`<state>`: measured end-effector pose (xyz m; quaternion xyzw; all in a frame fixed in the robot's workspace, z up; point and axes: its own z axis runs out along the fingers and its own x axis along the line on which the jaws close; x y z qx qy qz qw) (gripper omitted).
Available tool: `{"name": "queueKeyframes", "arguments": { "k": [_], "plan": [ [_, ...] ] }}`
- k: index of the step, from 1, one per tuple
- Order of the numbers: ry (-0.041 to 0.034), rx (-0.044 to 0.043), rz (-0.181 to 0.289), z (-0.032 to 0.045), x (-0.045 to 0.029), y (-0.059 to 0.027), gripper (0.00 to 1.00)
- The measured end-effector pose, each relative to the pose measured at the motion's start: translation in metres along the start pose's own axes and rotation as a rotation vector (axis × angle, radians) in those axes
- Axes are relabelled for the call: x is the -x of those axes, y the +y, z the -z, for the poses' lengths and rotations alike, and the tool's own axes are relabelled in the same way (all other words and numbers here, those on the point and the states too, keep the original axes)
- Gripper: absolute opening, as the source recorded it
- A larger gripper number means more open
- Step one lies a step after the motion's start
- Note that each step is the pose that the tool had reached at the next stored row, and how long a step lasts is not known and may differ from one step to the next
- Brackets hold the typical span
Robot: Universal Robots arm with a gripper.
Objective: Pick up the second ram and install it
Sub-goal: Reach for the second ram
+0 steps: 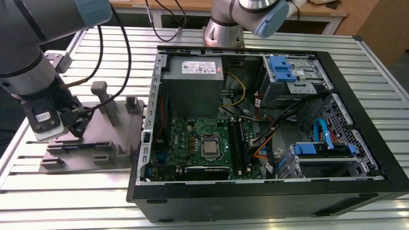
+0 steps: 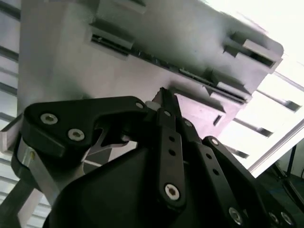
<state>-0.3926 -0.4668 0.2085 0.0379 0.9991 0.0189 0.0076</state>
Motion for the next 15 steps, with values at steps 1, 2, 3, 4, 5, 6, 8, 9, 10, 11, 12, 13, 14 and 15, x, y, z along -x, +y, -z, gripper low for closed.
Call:
{"name": "queueKeyframes", "arguments": {
  "k": [1, 2, 3, 4, 5, 6, 8, 9, 10, 11, 12, 13, 14, 15],
  "plan": [
    [0.0000, 0.0000, 0.000, 0.0001, 0.0003, -0.0034, 0.11],
    [0.0000, 0.0000, 0.000, 0.0002, 0.0006, -0.0070, 0.11],
    [0.0000, 0.0000, 0.000, 0.0003, 0.0008, -0.0100, 0.11],
    [0.0005, -0.0001, 0.000, 0.0002, 0.0011, -0.0115, 0.11],
    [0.0014, -0.0001, 0.002, 0.0001, 0.0019, -0.0117, 0.11],
    [0.0023, -0.0002, 0.006, 0.0001, 0.0029, -0.0116, 0.11],
    [0.0035, 0.0000, 0.015, -0.0002, 0.0051, -0.0115, 0.11],
    [0.0037, 0.0000, 0.017, -0.0001, 0.0059, -0.0114, 0.11],
    [0.0039, 0.0001, 0.020, -0.0002, 0.0063, -0.0113, 0.11],
    [0.0039, 0.0002, 0.024, -0.0002, 0.0066, -0.0113, 0.11],
    [0.0041, 0.0001, 0.025, -0.0002, 0.0068, -0.0113, 0.11],
    [0.0041, 0.0001, 0.025, -0.0002, 0.0068, -0.0113, 0.11],
    [0.0042, 0.0001, 0.025, -0.0002, 0.0068, -0.0114, 0.11],
    [0.0042, 0.0001, 0.026, -0.0001, 0.0069, -0.0113, 0.11]
  ]
}}
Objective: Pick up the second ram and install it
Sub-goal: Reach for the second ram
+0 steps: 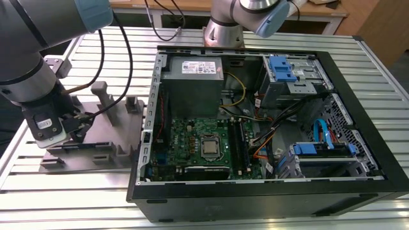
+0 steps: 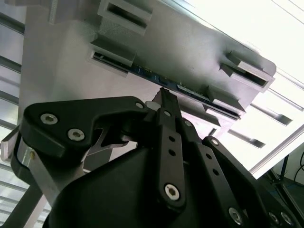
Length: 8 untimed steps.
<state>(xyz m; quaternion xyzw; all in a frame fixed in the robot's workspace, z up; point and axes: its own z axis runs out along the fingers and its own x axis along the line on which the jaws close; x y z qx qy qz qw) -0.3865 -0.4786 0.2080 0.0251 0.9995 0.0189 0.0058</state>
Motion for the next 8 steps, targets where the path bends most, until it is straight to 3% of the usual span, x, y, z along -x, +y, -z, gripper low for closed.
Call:
{"name": "queueKeyframes", "arguments": {
  "k": [8],
  "plan": [
    [0.0000, 0.0000, 0.000, 0.0000, 0.0000, 0.0000, 0.11]
  ]
}}
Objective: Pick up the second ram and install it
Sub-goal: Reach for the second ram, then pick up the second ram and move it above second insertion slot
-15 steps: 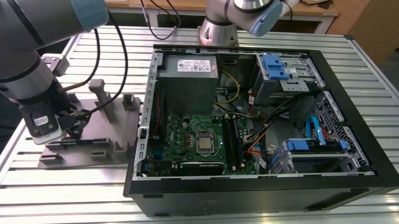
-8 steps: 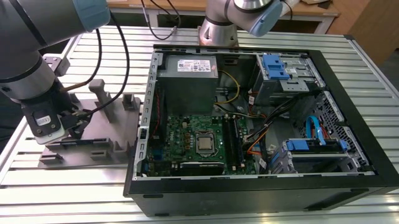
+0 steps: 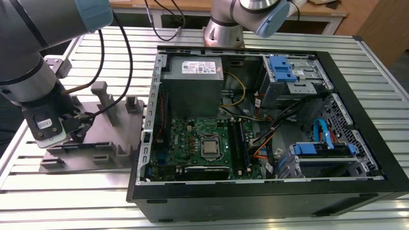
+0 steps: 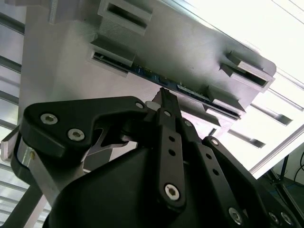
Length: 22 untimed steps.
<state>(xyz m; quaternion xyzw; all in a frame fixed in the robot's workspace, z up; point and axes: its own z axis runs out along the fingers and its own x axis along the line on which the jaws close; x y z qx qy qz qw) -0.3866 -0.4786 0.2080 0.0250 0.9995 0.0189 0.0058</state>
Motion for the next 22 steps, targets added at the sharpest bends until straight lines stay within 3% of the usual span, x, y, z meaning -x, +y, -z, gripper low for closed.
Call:
{"name": "queueKeyframes", "arguments": {
  "k": [8, 13, 19, 22],
  "plan": [
    [0.0003, -0.0003, 0.000, 0.0028, 0.0000, 0.0001, 0.11],
    [-0.0001, 0.0000, 0.000, 0.0140, 0.0002, 0.0005, 0.11],
    [-0.0001, 0.0004, 0.003, 0.0141, 0.0002, 0.0006, 0.11],
    [0.0015, 0.0007, 0.042, 0.0142, 0.0001, 0.0005, 0.11]
  ]
}}
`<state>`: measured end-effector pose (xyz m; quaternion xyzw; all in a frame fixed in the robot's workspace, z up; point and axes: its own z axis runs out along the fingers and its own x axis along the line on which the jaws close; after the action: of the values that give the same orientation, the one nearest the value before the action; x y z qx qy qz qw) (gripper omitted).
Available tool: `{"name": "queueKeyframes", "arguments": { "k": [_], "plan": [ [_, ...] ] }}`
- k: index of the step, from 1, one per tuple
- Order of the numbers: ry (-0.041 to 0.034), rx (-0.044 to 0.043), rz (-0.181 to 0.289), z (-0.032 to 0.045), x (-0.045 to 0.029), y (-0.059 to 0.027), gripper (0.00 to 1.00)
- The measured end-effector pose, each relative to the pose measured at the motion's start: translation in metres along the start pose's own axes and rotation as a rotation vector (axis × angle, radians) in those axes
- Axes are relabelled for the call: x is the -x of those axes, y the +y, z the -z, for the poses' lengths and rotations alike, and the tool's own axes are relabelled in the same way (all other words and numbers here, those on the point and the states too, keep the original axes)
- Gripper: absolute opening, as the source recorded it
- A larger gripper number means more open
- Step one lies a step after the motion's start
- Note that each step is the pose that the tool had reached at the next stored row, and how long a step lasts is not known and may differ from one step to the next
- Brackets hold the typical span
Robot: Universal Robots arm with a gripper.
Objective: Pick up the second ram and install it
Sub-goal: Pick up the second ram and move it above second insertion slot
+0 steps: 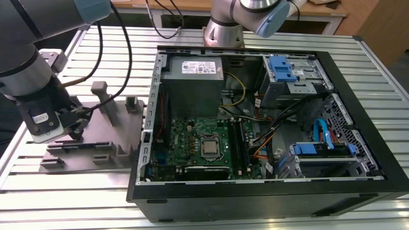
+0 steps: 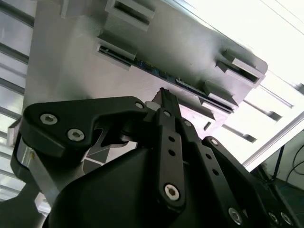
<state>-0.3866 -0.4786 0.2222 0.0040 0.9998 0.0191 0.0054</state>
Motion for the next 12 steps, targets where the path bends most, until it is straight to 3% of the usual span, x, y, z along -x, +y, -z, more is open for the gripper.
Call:
{"name": "queueKeyframes", "arguments": {
  "k": [12],
  "plan": [
    [0.0078, 0.0022, 0.206, -0.0001, 0.0000, 0.0000, 0.11]
  ]
}}
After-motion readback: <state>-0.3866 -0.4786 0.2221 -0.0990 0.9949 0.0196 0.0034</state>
